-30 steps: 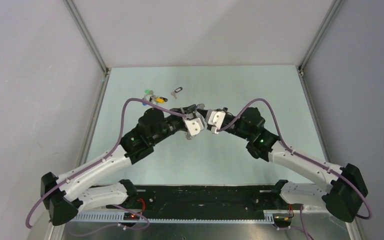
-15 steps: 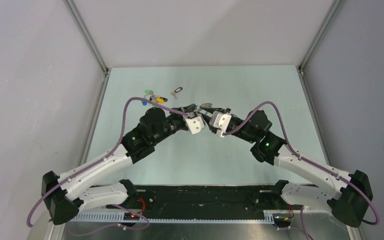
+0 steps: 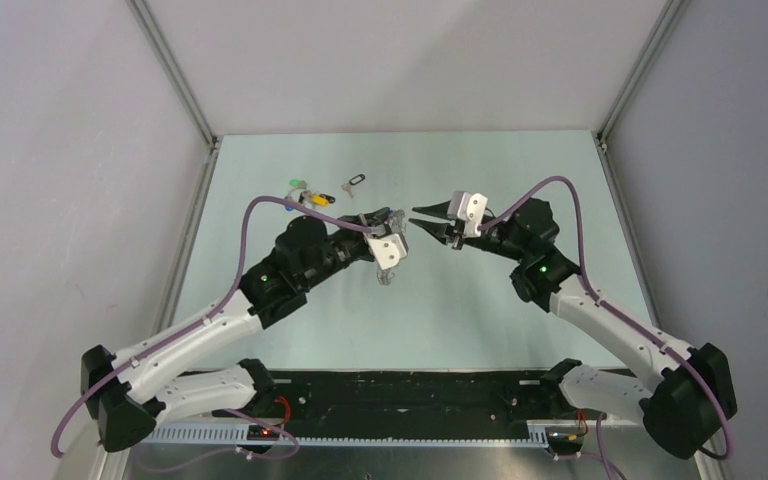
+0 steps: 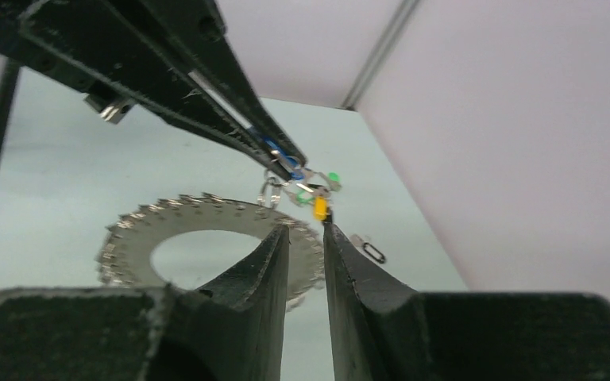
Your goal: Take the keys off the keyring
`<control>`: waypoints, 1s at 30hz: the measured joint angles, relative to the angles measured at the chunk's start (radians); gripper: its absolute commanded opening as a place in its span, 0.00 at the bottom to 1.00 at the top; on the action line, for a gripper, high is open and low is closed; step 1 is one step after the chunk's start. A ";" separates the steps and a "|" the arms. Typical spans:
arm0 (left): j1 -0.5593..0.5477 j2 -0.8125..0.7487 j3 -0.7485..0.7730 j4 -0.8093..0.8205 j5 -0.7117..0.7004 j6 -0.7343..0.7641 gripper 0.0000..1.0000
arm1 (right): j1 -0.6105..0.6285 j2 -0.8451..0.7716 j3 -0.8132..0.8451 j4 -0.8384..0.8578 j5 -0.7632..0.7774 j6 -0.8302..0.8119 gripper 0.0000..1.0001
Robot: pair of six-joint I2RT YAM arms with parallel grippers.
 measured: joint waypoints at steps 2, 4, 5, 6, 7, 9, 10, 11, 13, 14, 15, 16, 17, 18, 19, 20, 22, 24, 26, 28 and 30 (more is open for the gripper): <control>0.000 -0.003 0.000 0.000 0.003 0.000 0.00 | -0.003 0.017 0.000 0.002 -0.040 0.015 0.27; 0.000 -0.005 0.000 0.000 0.004 0.000 0.00 | -0.003 0.030 0.000 0.007 -0.072 0.026 0.26; 0.000 -0.005 0.000 0.000 0.004 0.000 0.00 | -0.003 0.036 0.000 0.011 -0.089 0.032 0.26; 0.000 -0.006 0.000 0.000 0.005 0.000 0.00 | -0.003 0.040 0.000 0.016 -0.100 0.037 0.26; 0.000 -0.006 0.000 0.000 0.005 0.000 0.00 | -0.004 0.044 0.000 0.022 -0.111 0.041 0.26; 0.000 -0.006 0.000 0.000 0.005 0.000 0.00 | -0.005 0.052 0.000 0.031 -0.130 0.049 0.26; 0.000 -0.006 0.000 0.000 0.006 0.000 0.00 | -0.005 0.057 0.000 0.037 -0.140 0.051 0.26; 0.000 -0.008 0.000 0.000 0.007 0.000 0.00 | -0.005 0.062 0.000 0.043 -0.146 0.055 0.26; 0.000 -0.011 0.000 0.000 0.010 0.000 0.00 | -0.005 0.071 0.000 0.053 -0.159 0.062 0.26; 0.000 -0.013 0.000 0.000 0.014 0.000 0.00 | -0.006 0.077 0.000 0.061 -0.165 0.067 0.27; 0.000 -0.014 0.000 0.000 0.018 0.000 0.00 | -0.006 0.082 0.000 0.068 -0.166 0.070 0.28; 0.000 -0.015 0.000 0.000 0.022 0.000 0.00 | -0.006 0.087 0.000 0.076 -0.169 0.074 0.30; 0.000 -0.016 0.000 0.000 0.024 0.000 0.00 | -0.006 0.091 0.000 0.082 -0.169 0.077 0.31; 0.000 -0.018 0.000 0.000 0.026 0.000 0.00 | -0.006 0.094 0.000 0.085 -0.170 0.079 0.32; 0.000 -0.019 0.000 0.000 0.028 0.000 0.00 | -0.006 0.098 0.000 0.090 -0.170 0.082 0.32; 0.000 -0.020 0.000 0.000 0.030 0.000 0.00 | -0.006 0.100 0.000 0.093 -0.169 0.085 0.33; 0.000 -0.021 0.000 0.000 0.033 0.000 0.00 | -0.007 0.106 0.000 0.104 -0.169 0.089 0.33; 0.000 -0.022 0.000 0.000 0.040 0.000 0.00 | -0.008 0.110 0.000 0.116 -0.169 0.093 0.32; 0.000 -0.023 0.000 0.000 0.045 0.000 0.00 | -0.008 0.115 0.000 0.131 -0.171 0.100 0.29; 0.000 -0.023 0.000 0.000 0.048 0.000 0.00 | -0.008 0.121 0.000 0.145 -0.176 0.108 0.26; 0.000 -0.023 0.000 0.000 0.049 0.000 0.00 | -0.008 0.129 0.000 0.158 -0.184 0.114 0.23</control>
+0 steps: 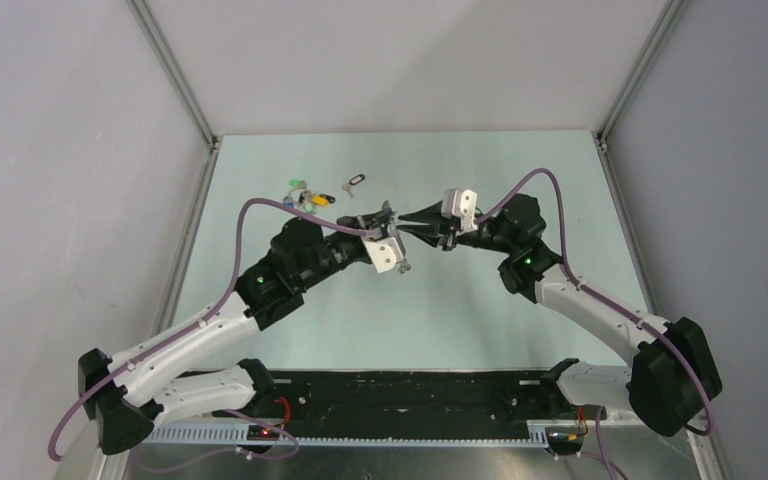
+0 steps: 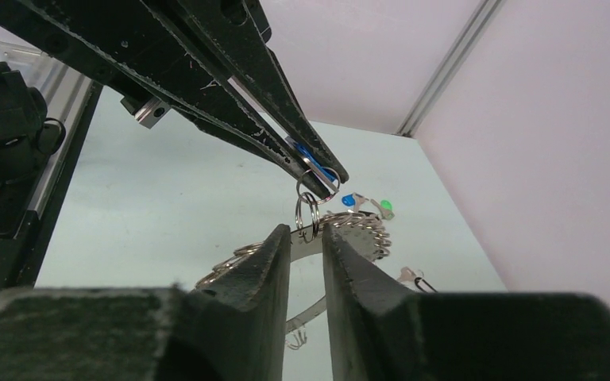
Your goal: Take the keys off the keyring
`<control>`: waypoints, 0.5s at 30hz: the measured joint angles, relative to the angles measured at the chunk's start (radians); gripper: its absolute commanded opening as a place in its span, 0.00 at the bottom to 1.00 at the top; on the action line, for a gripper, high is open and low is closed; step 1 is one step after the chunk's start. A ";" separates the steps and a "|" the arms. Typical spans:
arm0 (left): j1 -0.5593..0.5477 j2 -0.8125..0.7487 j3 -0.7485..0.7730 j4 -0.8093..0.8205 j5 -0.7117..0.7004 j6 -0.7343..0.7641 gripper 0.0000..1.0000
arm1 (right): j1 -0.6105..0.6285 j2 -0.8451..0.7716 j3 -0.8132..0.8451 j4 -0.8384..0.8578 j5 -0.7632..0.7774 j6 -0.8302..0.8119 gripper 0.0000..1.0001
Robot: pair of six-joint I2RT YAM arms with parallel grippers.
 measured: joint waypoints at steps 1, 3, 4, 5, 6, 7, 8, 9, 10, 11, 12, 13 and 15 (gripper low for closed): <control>0.000 0.000 0.000 0.000 0.000 0.000 0.00 | 0.000 0.004 0.000 0.006 -0.004 0.005 0.21; 0.000 0.000 0.000 0.000 0.000 0.000 0.00 | 0.000 0.012 0.000 0.015 -0.010 0.016 0.22; 0.000 0.000 0.000 0.000 0.000 0.000 0.00 | 0.000 0.015 0.000 0.019 -0.012 0.021 0.23; 0.000 0.000 0.000 0.000 0.000 0.000 0.00 | 0.000 0.017 0.000 0.021 -0.014 0.023 0.26; 0.000 0.000 0.000 0.000 0.000 0.000 0.00 | 0.000 0.018 0.000 0.022 -0.016 0.026 0.27; 0.000 -0.001 0.000 0.000 0.000 0.000 0.00 | 0.000 0.018 0.000 0.022 -0.017 0.027 0.29; 0.000 -0.002 0.000 0.000 0.000 0.000 0.00 | 0.000 0.018 0.000 0.022 -0.018 0.030 0.29; 0.000 -0.002 0.000 0.000 0.000 0.000 0.00 | 0.000 0.019 0.000 0.023 -0.022 0.033 0.30; 0.000 -0.003 0.000 0.000 0.000 0.000 0.00 | 0.000 0.019 0.000 0.023 -0.025 0.034 0.30; 0.000 -0.003 0.000 0.000 0.000 0.000 0.00 | 0.000 0.020 0.000 0.024 -0.026 0.037 0.27; 0.000 -0.003 0.000 0.000 0.000 0.000 0.00 | 0.000 0.020 0.000 0.026 -0.029 0.038 0.25; 0.000 -0.003 0.000 0.000 0.000 0.000 0.00 | 0.000 0.021 0.000 0.028 -0.032 0.039 0.18; 0.000 -0.003 0.000 0.000 0.001 0.000 0.00 | 0.000 0.023 0.000 0.032 -0.035 0.041 0.09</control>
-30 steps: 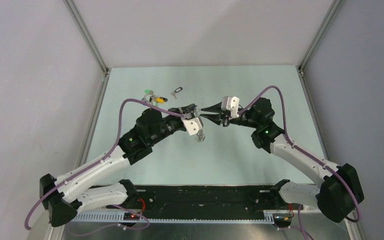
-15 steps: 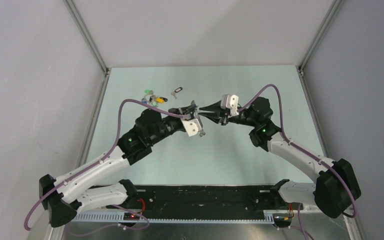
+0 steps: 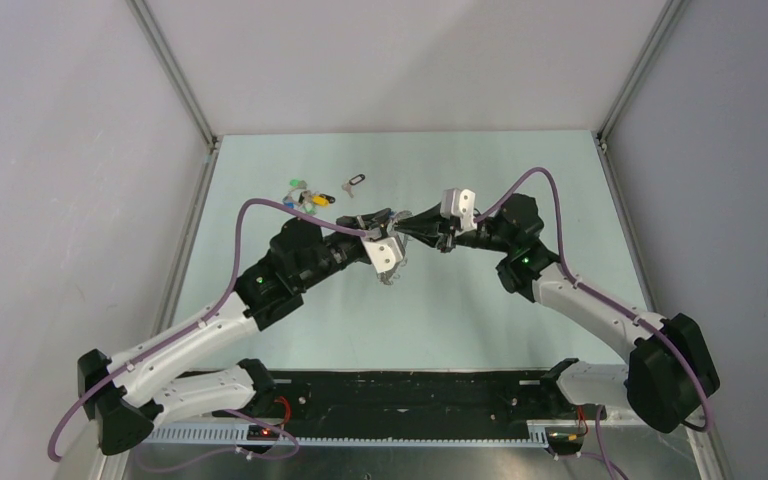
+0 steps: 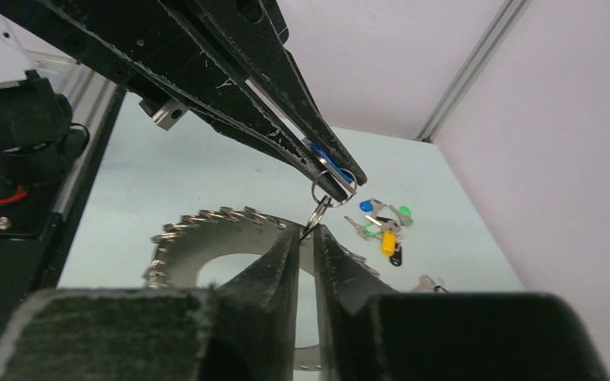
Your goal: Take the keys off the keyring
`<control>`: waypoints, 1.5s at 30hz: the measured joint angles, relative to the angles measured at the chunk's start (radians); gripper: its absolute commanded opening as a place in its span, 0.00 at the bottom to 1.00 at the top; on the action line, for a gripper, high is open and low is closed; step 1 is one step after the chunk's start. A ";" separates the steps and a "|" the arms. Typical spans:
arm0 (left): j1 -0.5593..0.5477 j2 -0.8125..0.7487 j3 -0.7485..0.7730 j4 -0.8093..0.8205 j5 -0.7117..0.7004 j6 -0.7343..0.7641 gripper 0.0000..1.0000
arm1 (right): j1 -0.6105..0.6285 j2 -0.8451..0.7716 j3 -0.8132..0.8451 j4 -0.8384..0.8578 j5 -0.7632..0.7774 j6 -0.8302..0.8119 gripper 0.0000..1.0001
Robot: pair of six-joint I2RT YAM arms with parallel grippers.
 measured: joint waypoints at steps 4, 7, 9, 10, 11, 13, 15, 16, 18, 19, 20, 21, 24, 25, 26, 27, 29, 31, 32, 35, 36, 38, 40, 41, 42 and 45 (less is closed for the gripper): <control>0.000 0.000 0.000 0.000 0.000 0.000 0.00 | 0.000 0.001 0.000 0.002 -0.009 0.005 0.00; 0.000 0.000 0.000 0.000 -0.001 0.000 0.00 | -0.002 0.001 0.000 -0.003 -0.008 0.008 0.00; 0.000 0.000 0.000 0.000 -0.001 0.000 0.00 | -0.002 0.000 0.000 -0.005 -0.007 0.011 0.00; 0.000 0.000 0.000 0.000 0.000 0.000 0.00 | -0.002 -0.001 0.000 -0.006 -0.005 0.018 0.00; 0.000 0.000 0.000 -0.001 0.000 0.000 0.00 | -0.002 -0.004 0.000 -0.012 -0.005 0.026 0.00; 0.000 0.000 0.000 -0.001 0.000 0.000 0.00 | -0.002 -0.010 0.002 -0.029 -0.005 0.036 0.00; 0.000 0.000 0.000 -0.003 0.002 0.003 0.00 | 0.000 -0.014 0.030 -0.092 -0.006 0.052 0.00; 0.000 0.000 0.000 -0.003 0.003 0.007 0.00 | 0.003 -0.014 0.051 -0.133 -0.003 0.060 0.00; 0.000 0.000 0.000 0.000 0.005 0.013 0.00 | 0.011 -0.014 0.095 -0.218 0.007 0.073 0.00; 0.000 0.000 0.000 0.002 0.006 0.018 0.00 | 0.018 -0.014 0.121 -0.267 0.012 0.085 0.00; 0.001 0.000 0.000 0.003 0.007 0.026 0.00 | 0.022 -0.014 0.147 -0.312 0.015 0.104 0.00; 0.001 0.000 0.000 0.005 0.008 0.029 0.00 | 0.023 -0.014 0.169 -0.351 0.016 0.124 0.00; 0.001 0.000 0.000 0.014 0.019 0.041 0.00 | 0.023 -0.010 0.227 -0.453 0.017 0.208 0.00; 0.001 0.000 0.000 0.015 0.024 0.044 0.00 | 0.023 -0.007 0.244 -0.481 0.013 0.231 0.00; 0.001 0.000 -0.001 0.018 0.029 0.049 0.00 | 0.023 -0.002 0.262 -0.509 0.010 0.257 0.00; 0.001 0.000 -0.002 0.021 0.032 0.052 0.00 | 0.022 0.004 0.284 -0.539 0.005 0.286 0.00; 0.002 0.000 -0.008 0.026 0.040 0.056 0.00 | 0.019 0.021 0.327 -0.593 -0.014 0.352 0.00; 0.003 0.000 -0.016 0.026 0.054 0.061 0.00 | 0.013 0.044 0.362 -0.617 -0.047 0.433 0.00; 0.003 0.000 -0.017 0.025 0.059 0.061 0.00 | 0.009 0.058 0.374 -0.625 -0.062 0.476 0.00; 0.006 0.000 -0.018 0.023 0.071 0.061 0.00 | -0.013 0.095 0.389 -0.620 -0.109 0.599 0.00; 0.007 0.000 -0.018 0.021 0.074 0.061 0.00 | -0.019 0.105 0.389 -0.615 -0.122 0.639 0.00; 0.009 -0.001 -0.019 0.018 0.077 0.061 0.00 | -0.029 0.123 0.389 -0.610 -0.145 0.709 0.00; 0.010 -0.001 -0.019 0.016 0.077 0.061 0.00 | -0.034 0.135 0.389 -0.608 -0.155 0.758 0.00; 0.010 -0.002 -0.021 0.016 0.077 0.061 0.00 | -0.036 0.140 0.389 -0.607 -0.161 0.785 0.00; 0.010 -0.004 -0.023 0.017 0.078 0.061 0.00 | -0.039 0.145 0.389 -0.605 -0.164 0.808 0.00; 0.010 -0.008 -0.024 0.018 0.078 0.061 0.00 | -0.055 0.161 0.390 -0.593 -0.180 0.878 0.00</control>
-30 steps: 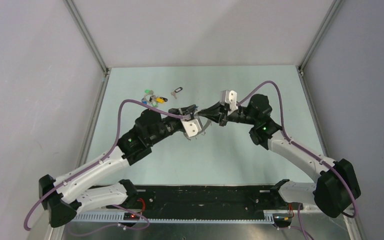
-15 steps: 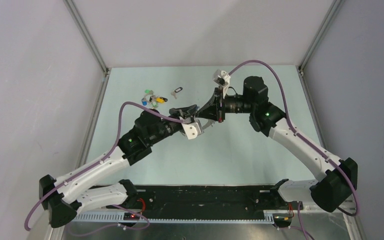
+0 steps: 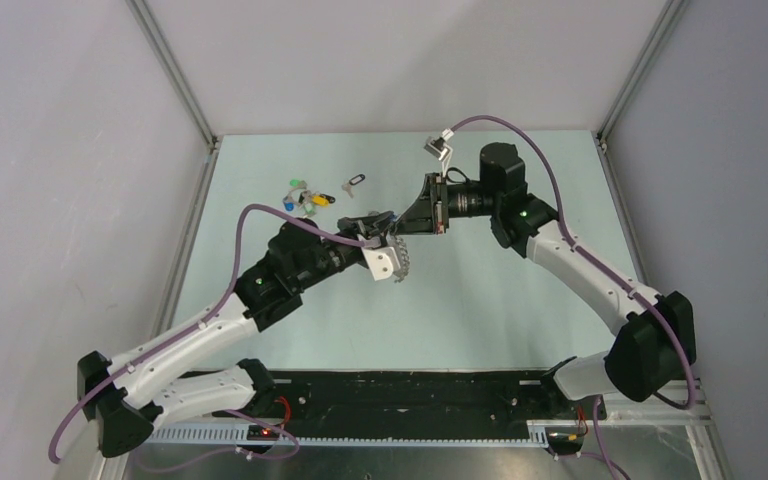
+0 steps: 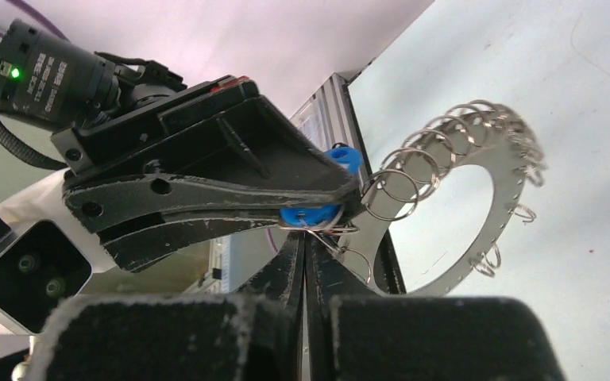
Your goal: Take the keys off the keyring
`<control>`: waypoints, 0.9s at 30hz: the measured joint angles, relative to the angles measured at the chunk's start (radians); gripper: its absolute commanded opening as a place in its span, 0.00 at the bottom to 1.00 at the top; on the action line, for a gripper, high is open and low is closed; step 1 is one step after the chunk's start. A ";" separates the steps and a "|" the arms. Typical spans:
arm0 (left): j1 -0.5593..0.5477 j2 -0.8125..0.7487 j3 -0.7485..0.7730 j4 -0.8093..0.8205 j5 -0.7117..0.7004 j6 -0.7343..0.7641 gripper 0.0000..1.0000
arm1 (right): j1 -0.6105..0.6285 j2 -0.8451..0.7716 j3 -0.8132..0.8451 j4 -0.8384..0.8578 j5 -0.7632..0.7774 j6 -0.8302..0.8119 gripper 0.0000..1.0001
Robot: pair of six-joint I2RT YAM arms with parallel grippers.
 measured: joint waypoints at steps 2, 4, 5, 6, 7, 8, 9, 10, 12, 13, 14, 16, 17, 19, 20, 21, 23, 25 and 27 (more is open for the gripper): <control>0.000 -0.003 0.000 0.000 0.001 0.000 0.00 | -0.010 0.009 0.001 0.005 -0.004 0.033 0.18; 0.000 -0.005 -0.002 0.001 0.003 0.000 0.00 | -0.019 0.013 0.001 0.003 -0.006 0.054 0.32; -0.001 -0.005 -0.003 0.002 0.004 0.000 0.00 | -0.023 0.013 0.001 0.002 -0.008 0.057 0.36; -0.001 -0.005 -0.006 0.003 0.006 0.000 0.00 | -0.027 0.011 0.001 0.000 -0.010 0.053 0.37; -0.001 -0.005 -0.008 0.003 0.007 0.000 0.00 | -0.031 0.009 0.001 -0.001 -0.012 0.045 0.38; -0.001 -0.005 -0.009 0.002 0.009 0.000 0.00 | -0.036 0.004 0.001 -0.006 -0.013 0.029 0.38; -0.002 -0.005 -0.009 0.001 0.011 0.000 0.00 | -0.041 -0.002 0.001 -0.011 -0.015 0.011 0.38; -0.003 -0.005 -0.009 0.002 0.014 0.000 0.00 | -0.045 -0.010 0.001 -0.021 -0.016 -0.011 0.38; -0.004 -0.005 -0.009 0.005 0.023 0.000 0.00 | -0.054 -0.031 0.001 -0.045 -0.019 -0.055 0.38; -0.004 -0.005 -0.009 0.007 0.026 0.000 0.00 | -0.057 -0.041 0.000 -0.056 -0.018 -0.077 0.39; -0.005 -0.005 -0.009 0.007 0.028 0.000 0.00 | -0.060 -0.052 0.000 -0.066 -0.018 -0.102 0.39; -0.005 -0.005 -0.009 0.006 0.030 0.000 0.00 | -0.064 -0.074 -0.003 -0.077 -0.017 -0.150 0.39; -0.005 -0.005 -0.009 0.006 0.031 0.000 0.00 | -0.066 -0.082 -0.005 -0.079 -0.017 -0.166 0.39; -0.005 -0.005 -0.009 0.006 0.033 0.000 0.00 | -0.067 -0.103 -0.016 -0.081 -0.012 -0.203 0.39; -0.005 -0.005 -0.009 0.006 0.034 0.000 0.00 | -0.067 -0.111 -0.021 -0.082 -0.005 -0.218 0.39; -0.005 -0.005 -0.009 0.006 0.034 0.000 0.00 | -0.067 -0.118 -0.027 -0.081 0.002 -0.235 0.39; -0.005 -0.005 -0.009 0.006 0.034 0.000 0.00 | -0.067 -0.130 -0.040 -0.080 0.018 -0.263 0.39; -0.005 -0.006 -0.009 0.006 0.034 0.000 0.00 | -0.067 -0.143 -0.060 -0.075 0.044 -0.303 0.39; -0.005 -0.009 -0.009 0.006 0.035 0.000 0.00 | -0.065 -0.150 -0.073 -0.076 0.079 -0.342 0.38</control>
